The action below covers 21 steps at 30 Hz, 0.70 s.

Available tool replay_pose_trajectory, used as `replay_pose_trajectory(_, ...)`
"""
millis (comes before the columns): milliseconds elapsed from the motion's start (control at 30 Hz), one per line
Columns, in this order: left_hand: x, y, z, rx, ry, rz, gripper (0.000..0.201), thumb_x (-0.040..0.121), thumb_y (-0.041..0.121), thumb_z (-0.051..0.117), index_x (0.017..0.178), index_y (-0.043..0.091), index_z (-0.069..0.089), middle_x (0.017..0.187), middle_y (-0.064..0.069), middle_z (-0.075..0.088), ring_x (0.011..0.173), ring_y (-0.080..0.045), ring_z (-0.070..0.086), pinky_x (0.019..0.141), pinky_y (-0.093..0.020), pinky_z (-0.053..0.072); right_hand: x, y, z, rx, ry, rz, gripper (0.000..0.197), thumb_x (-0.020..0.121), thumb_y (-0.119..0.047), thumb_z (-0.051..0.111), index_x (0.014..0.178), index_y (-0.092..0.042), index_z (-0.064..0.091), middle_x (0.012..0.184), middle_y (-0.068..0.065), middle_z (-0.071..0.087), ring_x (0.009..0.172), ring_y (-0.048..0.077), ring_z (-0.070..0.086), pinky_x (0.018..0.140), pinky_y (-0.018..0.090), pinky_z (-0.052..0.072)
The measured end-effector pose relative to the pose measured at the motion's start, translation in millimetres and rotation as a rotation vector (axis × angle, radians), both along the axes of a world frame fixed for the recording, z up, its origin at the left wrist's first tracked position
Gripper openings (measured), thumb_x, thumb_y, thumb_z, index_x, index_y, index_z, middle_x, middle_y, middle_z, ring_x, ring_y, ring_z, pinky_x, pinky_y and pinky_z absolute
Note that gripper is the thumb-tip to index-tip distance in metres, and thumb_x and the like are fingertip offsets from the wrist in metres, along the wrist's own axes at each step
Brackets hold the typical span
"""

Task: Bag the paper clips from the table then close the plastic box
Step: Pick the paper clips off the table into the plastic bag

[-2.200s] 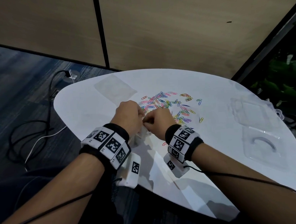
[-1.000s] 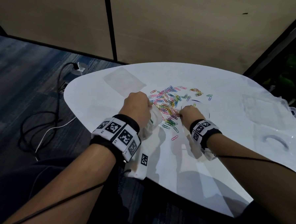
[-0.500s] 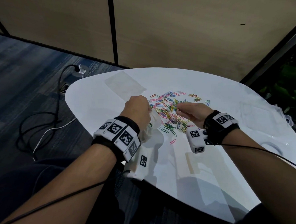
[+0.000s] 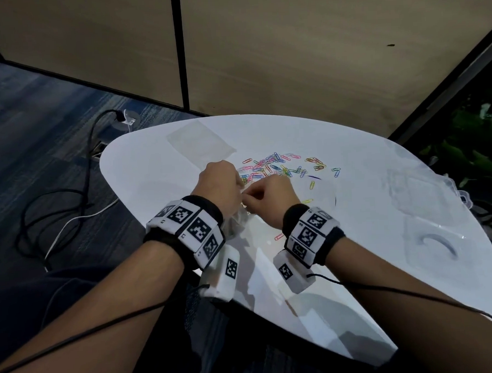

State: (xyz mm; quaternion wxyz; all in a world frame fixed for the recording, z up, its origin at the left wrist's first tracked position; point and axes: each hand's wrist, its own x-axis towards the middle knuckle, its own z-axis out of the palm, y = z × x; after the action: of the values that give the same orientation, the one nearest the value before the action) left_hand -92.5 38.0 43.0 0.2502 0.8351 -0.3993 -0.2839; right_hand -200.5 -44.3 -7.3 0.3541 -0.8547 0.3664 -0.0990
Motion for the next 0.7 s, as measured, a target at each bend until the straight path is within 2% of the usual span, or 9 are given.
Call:
replay_pose_trajectory(67, 1, 1, 1, 0.003, -0.012, -0.009, 0.021, 0.092, 0.006, 0.058, 0.102, 0.007, 0.076, 0.106, -0.016, 0.073, 0.088, -0.035, 0.073, 0.085, -0.041, 0.061, 1, -2, 7, -0.067, 0.071, 0.132, 0.021, 0.087, -0.020, 0.063, 0.073, -0.011, 0.076, 0.063, 0.002, 0.069, 0.055, 0.015, 0.056, 0.061, 0.031, 0.049)
replay_pose_trajectory(100, 2, 1, 1, -0.001, -0.021, -0.009, 0.020, 0.092, 0.006, 0.058, 0.101, 0.007, 0.076, 0.103, -0.016, 0.074, 0.088, -0.035, 0.073, 0.086, -0.040, 0.060, 1, -6, 10, -0.010, 0.048, 0.146, 0.019, 0.088, -0.021, 0.064, 0.079, -0.011, 0.077, 0.069, 0.003, 0.072, 0.060, 0.015, 0.061, 0.064, 0.029, 0.051)
replay_pose_trajectory(167, 4, 3, 3, -0.006, -0.024, 0.004, 0.021, 0.092, 0.004, 0.057, 0.102, 0.009, 0.075, 0.101, -0.016, 0.074, 0.090, -0.033, 0.073, 0.090, -0.039, 0.059, -6, -23, 13, 0.228, -0.057, 0.051, 0.016, 0.089, -0.022, 0.067, 0.088, -0.010, 0.078, 0.079, 0.006, 0.076, 0.072, 0.016, 0.070, 0.074, 0.029, 0.059)
replay_pose_trajectory(233, 6, 4, 3, 0.002, -0.025, -0.001, 0.025, 0.093, 0.003, 0.054, 0.105, 0.011, 0.074, 0.103, -0.016, 0.074, 0.094, -0.032, 0.073, 0.094, -0.038, 0.057, -22, -51, 8, 0.339, -0.055, -0.086, 0.016, 0.088, -0.022, 0.069, 0.086, -0.008, 0.077, 0.083, 0.011, 0.076, 0.073, 0.020, 0.072, 0.077, 0.041, 0.062)
replay_pose_trajectory(333, 7, 7, 4, 0.010, -0.025, -0.021, 0.027, 0.094, 0.004, 0.052, 0.108, 0.011, 0.074, 0.106, -0.016, 0.073, 0.097, -0.031, 0.072, 0.097, -0.037, 0.056, -64, -90, -18, 0.174, 0.387, -0.217, 0.024, 0.082, -0.028, 0.075, 0.102, -0.014, 0.071, 0.109, 0.008, 0.072, 0.080, 0.020, 0.072, 0.076, 0.039, 0.062)
replay_pose_trajectory(400, 9, 9, 5, 0.011, -0.028, -0.015, 0.028, 0.093, 0.004, 0.052, 0.108, 0.012, 0.074, 0.108, -0.014, 0.073, 0.098, -0.031, 0.072, 0.097, -0.036, 0.055, -92, -101, -41, 0.179, 0.685, -0.271, 0.062, 0.073, -0.033, 0.084, 0.126, -0.014, 0.058, 0.127, 0.008, 0.061, 0.090, 0.024, 0.071, 0.082, 0.040, 0.060)
replay_pose_trajectory(433, 10, 10, 5, 0.012, -0.031, -0.013, 0.028, 0.093, 0.004, 0.053, 0.108, 0.012, 0.074, 0.109, -0.013, 0.073, 0.097, -0.031, 0.072, 0.097, -0.036, 0.055, -101, -102, -50, 0.202, 0.722, -0.295, 0.077, 0.067, -0.034, 0.087, 0.132, -0.013, 0.051, 0.131, 0.010, 0.058, 0.094, 0.026, 0.070, 0.087, 0.042, 0.058)
replay_pose_trajectory(533, 12, 12, 6, 0.014, -0.036, -0.015, 0.027, 0.093, 0.004, 0.054, 0.107, 0.012, 0.075, 0.110, -0.011, 0.074, 0.097, -0.031, 0.073, 0.096, -0.036, 0.056, -104, -97, -67, 0.093, 0.604, -0.307, 0.084, 0.060, -0.039, 0.090, 0.131, -0.016, 0.050, 0.127, 0.009, 0.061, 0.107, 0.026, 0.062, 0.096, 0.032, 0.049)
replay_pose_trajectory(700, 13, 14, 6, 0.006, -0.046, -0.017, 0.027, 0.094, 0.004, 0.054, 0.109, 0.012, 0.075, 0.111, -0.010, 0.073, 0.097, -0.030, 0.073, 0.096, -0.035, 0.056, -69, -86, -75, 0.025, 0.412, -0.272, 0.065, 0.070, -0.030, 0.084, 0.128, -0.015, 0.057, 0.106, 0.006, 0.065, 0.090, 0.019, 0.058, 0.083, 0.023, 0.045)
